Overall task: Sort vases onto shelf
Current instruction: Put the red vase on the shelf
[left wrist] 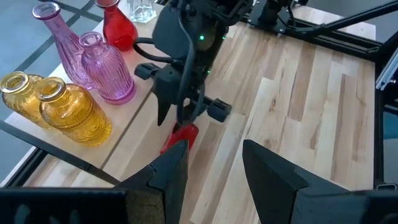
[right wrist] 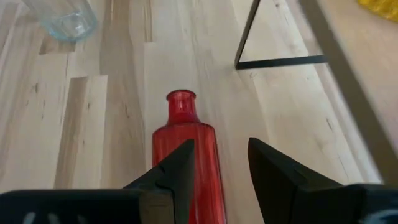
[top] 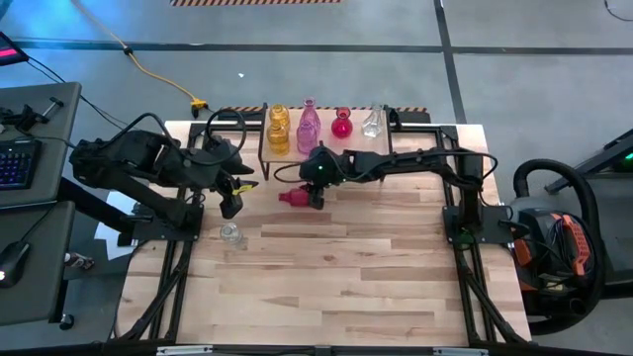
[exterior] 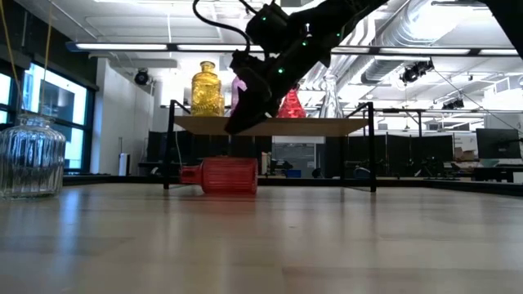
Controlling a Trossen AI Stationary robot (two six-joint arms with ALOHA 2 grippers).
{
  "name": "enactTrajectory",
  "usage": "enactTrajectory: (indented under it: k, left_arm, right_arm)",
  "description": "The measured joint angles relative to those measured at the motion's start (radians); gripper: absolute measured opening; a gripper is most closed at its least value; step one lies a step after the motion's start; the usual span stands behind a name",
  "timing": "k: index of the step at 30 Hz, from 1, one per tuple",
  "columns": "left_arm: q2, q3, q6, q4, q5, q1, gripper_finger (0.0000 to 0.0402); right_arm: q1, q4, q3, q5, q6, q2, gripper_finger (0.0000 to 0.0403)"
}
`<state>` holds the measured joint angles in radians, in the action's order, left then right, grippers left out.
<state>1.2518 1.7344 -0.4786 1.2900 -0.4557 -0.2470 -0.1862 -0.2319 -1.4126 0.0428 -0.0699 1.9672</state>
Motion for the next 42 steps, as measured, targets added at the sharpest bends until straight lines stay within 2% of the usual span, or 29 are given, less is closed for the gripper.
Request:
enactTrajectory:
  k: [6, 10, 17, 28, 32, 38, 42]
  left_arm:
    - [0.000, 0.000, -0.003, 0.000, 0.000, 0.000, 0.0145]
    - [0.000, 0.000, -0.007, 0.000, 0.000, 0.000, 0.0145]
    - [0.000, 0.000, 0.001, 0.000, 0.000, 0.000, 0.0145]
    - [0.000, 0.000, 0.001, 0.001, -0.001, 0.000, 0.0145]
    - [0.002, 0.000, 0.001, 0.001, 0.000, 0.000, 0.0145]
    - [0.003, 0.000, 0.001, 0.001, 0.000, 0.000, 0.0145]
    - [0.003, 0.000, -0.006, 0.001, 0.000, 0.000, 0.0145]
  right_arm:
    - [0.034, -0.085, -0.037, -0.010, 0.018, 0.001, 0.0130]
    - [0.074, -0.152, -0.045, 0.003, 0.087, 0.013, 0.0130]
    - [0.112, -0.089, -0.042, -0.060, 0.065, 0.015, 0.0130]
    - [0.120, -0.017, -0.043, -0.038, 0.119, 0.047, 0.0130]
    - [0.145, -0.017, -0.069, -0.038, 0.046, 0.045, 0.0130]
    - [0.190, -0.023, -0.153, -0.038, -0.160, 0.053, 0.0131]
    - [0.196, -0.057, -0.221, -0.053, -0.165, 0.090, 0.0131]
